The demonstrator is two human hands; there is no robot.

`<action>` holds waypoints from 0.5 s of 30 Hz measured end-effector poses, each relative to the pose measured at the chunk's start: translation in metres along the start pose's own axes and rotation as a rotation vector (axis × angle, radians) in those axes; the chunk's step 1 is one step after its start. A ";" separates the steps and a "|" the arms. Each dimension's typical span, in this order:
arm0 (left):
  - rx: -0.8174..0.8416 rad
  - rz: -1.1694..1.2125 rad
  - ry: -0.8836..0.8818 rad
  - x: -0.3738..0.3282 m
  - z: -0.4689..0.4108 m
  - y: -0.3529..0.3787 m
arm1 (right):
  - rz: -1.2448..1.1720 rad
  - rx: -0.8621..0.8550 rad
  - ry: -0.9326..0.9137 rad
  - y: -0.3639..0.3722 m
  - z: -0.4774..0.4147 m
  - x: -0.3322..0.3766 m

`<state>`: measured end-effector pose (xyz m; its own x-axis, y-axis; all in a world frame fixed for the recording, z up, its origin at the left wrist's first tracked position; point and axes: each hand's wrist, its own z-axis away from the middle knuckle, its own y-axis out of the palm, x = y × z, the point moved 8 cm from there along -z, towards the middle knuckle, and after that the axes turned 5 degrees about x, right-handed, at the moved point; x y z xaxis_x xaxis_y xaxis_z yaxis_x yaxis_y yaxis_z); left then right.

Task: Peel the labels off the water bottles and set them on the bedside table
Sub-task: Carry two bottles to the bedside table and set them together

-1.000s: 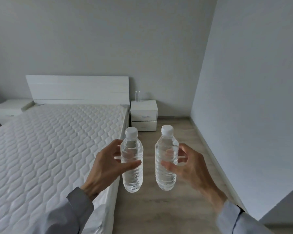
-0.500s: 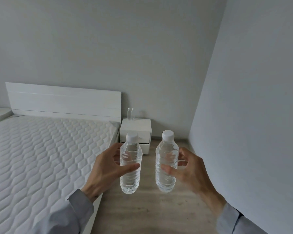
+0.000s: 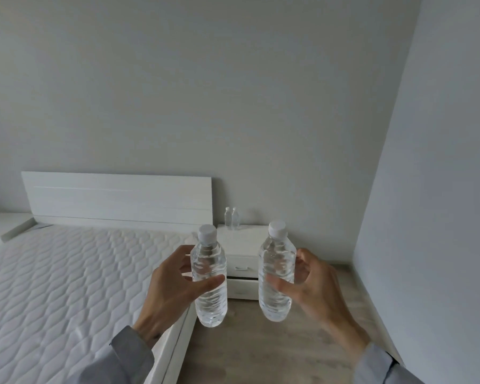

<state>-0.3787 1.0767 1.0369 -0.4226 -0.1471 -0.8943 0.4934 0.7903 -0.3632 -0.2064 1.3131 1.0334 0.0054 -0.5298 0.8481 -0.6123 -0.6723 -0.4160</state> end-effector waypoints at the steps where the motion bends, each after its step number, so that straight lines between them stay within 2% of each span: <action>1: -0.010 -0.001 -0.008 0.008 -0.026 0.002 | -0.013 0.010 0.004 0.001 -0.028 -0.012; 8: -0.049 -0.019 -0.050 0.080 -0.209 0.001 | 0.013 0.029 -0.005 0.032 -0.220 -0.078; 15: 0.016 -0.001 -0.032 0.176 -0.414 -0.001 | 0.068 -0.022 0.053 0.095 -0.397 -0.157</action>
<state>-0.7686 1.2966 0.9880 -0.3983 -0.1668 -0.9019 0.5058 0.7804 -0.3677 -0.5795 1.5381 0.9912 -0.0786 -0.5453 0.8345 -0.6269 -0.6238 -0.4667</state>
